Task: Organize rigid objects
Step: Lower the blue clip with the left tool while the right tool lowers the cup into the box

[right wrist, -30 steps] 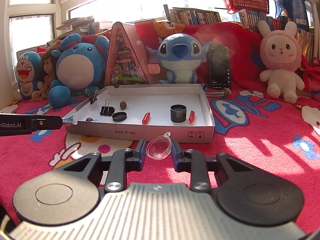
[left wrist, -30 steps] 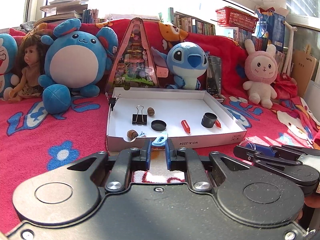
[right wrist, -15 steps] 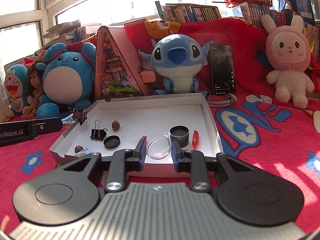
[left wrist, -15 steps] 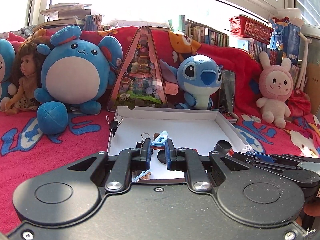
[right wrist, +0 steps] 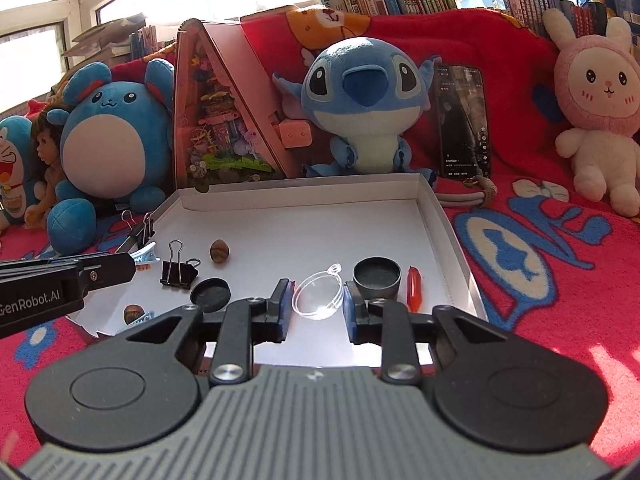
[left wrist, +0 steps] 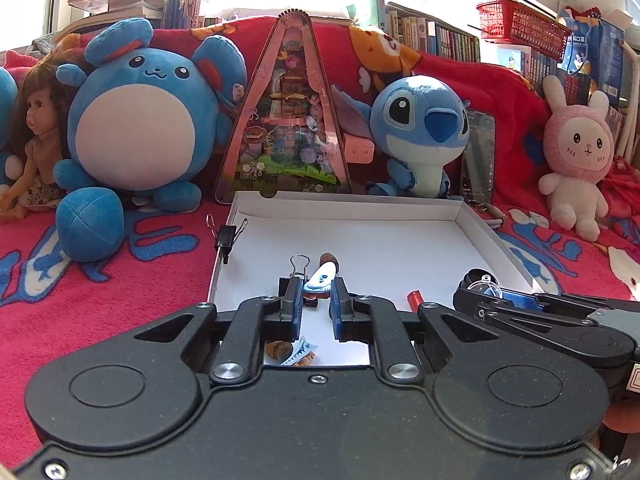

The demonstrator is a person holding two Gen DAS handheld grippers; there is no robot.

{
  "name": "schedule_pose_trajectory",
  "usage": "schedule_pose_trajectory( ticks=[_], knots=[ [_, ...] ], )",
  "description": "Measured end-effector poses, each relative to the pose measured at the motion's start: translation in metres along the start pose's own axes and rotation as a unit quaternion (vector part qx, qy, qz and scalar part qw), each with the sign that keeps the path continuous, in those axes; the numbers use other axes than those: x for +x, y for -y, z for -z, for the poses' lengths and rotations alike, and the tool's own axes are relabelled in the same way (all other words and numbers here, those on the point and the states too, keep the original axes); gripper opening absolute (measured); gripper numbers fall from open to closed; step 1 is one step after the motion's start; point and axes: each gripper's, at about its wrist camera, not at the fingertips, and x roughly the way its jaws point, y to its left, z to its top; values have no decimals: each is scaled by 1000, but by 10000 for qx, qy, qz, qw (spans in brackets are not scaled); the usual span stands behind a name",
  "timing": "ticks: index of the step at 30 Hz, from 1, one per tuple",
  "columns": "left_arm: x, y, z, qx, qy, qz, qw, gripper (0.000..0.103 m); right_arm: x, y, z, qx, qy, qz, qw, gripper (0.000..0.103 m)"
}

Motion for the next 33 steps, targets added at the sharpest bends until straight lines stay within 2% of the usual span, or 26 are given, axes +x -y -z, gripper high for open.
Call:
schedule_pose_trajectory(
  ticks=[21, 26, 33],
  knots=[
    [34, 0, -4, 13, -85, -224, 9997, 14, 28, 0, -5, 38, -214, 111, 9997, 32],
    [41, 0, -16, 111, -2, -249, 9996, 14, 31, -1, -11, 18, -213, 119, 9997, 32],
    [57, -1, -34, 60, -124, -292, 9995, 14, 41, -2, -32, 67, -289, 103, 9995, 32]
  ],
)
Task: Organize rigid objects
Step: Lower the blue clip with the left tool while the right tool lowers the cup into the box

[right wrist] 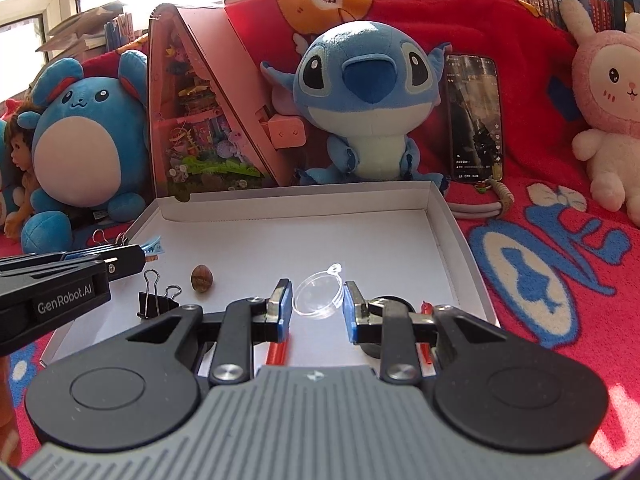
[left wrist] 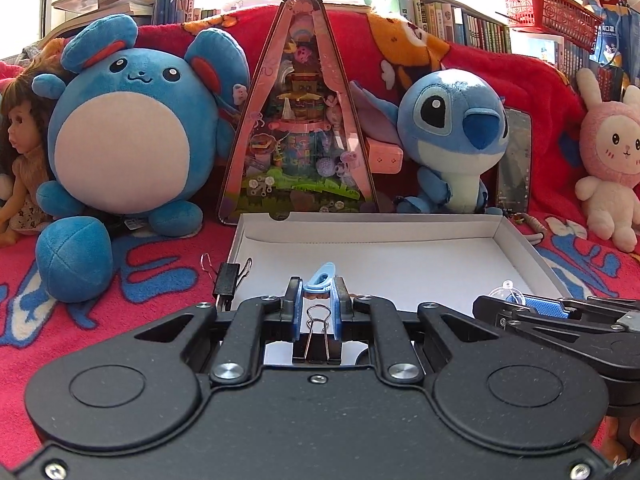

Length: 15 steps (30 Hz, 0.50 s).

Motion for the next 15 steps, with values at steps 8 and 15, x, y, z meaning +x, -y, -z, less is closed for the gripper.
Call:
schedule_pose_trajectory(
  ticks=[8, 15],
  knots=[
    [14, -3, -1, -53, -233, -74, 9997, 14, 16, 1, -10, 69, -290, 3, 9996, 32],
    [17, -3, 1, -20, -248, -105, 9996, 14, 23, -4, -9, 30, -442, -6, 9990, 32]
  ],
)
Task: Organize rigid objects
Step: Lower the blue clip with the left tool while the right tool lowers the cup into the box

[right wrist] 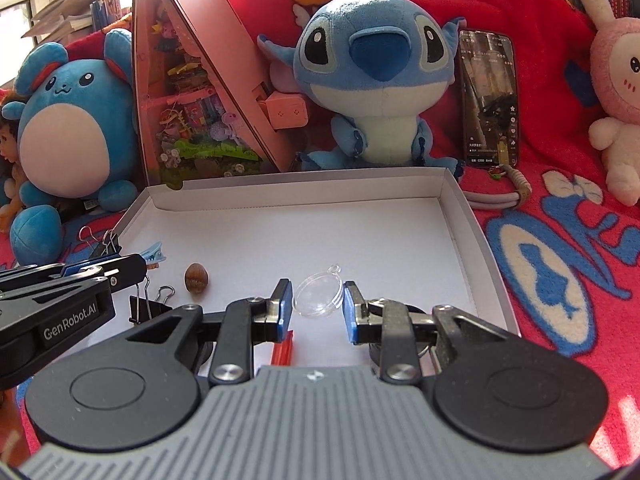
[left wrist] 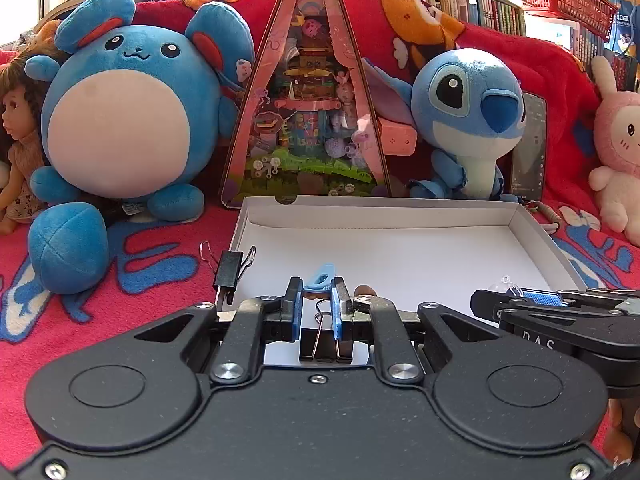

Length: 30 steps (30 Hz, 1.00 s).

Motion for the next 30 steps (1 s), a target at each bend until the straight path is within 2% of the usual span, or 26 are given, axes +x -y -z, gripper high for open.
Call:
schedule_pose_trajectory(
  ticks=[27, 30],
  knots=[
    [1, 4, 4, 145, 9, 63, 9999, 14, 10, -1, 4, 18, -185, 36, 9998, 32],
    [1, 3, 4, 133, -20, 79, 9999, 15, 10, 0, 5, 43, -177, 34, 9998, 37]
  ],
)
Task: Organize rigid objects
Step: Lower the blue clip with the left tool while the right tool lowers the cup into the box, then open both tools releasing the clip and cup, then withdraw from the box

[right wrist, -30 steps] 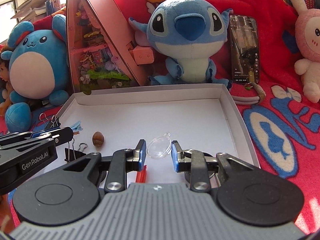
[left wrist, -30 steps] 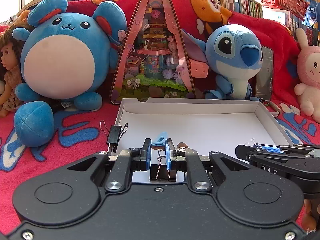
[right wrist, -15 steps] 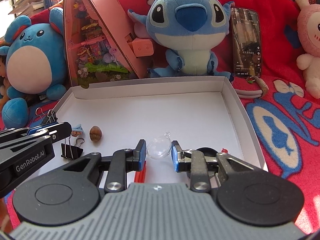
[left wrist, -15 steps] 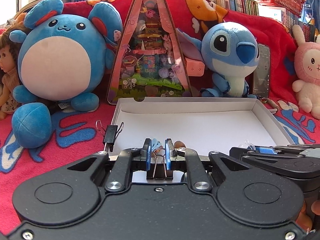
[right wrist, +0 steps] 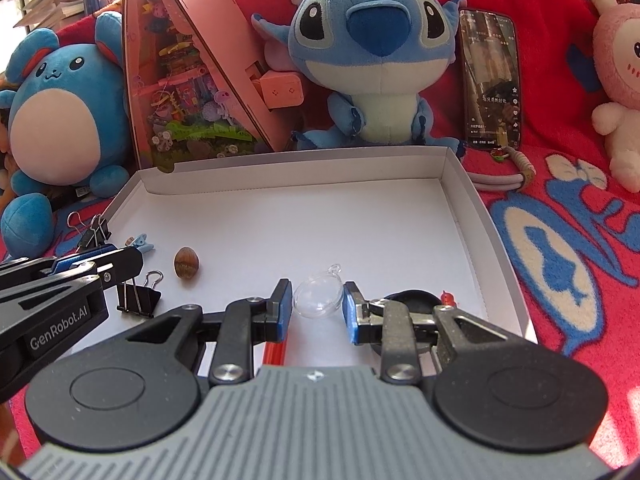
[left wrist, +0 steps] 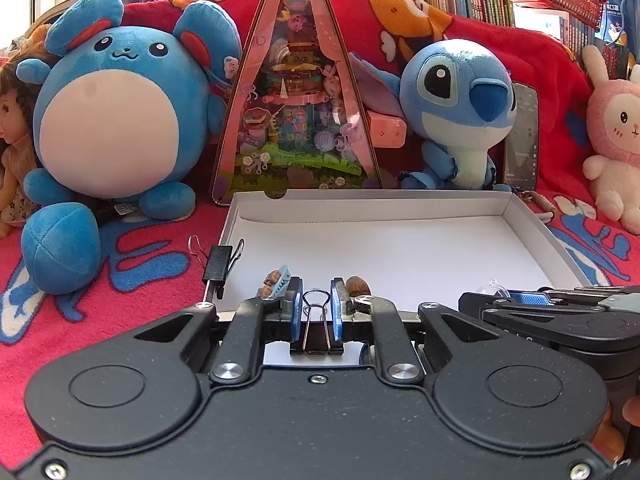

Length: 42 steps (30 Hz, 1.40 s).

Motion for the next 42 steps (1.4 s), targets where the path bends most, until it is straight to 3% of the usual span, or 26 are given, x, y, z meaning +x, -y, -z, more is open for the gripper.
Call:
schedule_pose_trajectory(
  ticks=[3, 6, 18, 35, 37, 42],
  knots=[
    [-3, 0, 1, 20, 37, -7, 10000, 15, -1, 0, 0, 9, 29, -6, 10000, 38],
    [-6, 0, 1, 45, 95, -4, 9999, 17, -4, -1, 0, 3, 75, -1, 10000, 52],
    [-19, 0, 3, 82, 210, -53, 9997, 36, -17, -5, 2, -151, 251, 19, 9996, 59],
    [-45, -1, 6, 135, 438, -48, 9989, 68, -42, 1, 4, -83, 545, 52, 9985, 84],
    [-48, -3, 7, 119, 458, -58, 9989, 75, -46, 4, 4, -37, 587, 47, 9983, 87],
    [-57, -4, 8, 131, 531, -31, 9985, 78, -54, 8, 7, -21, 673, 48, 9977, 89]
  ],
)
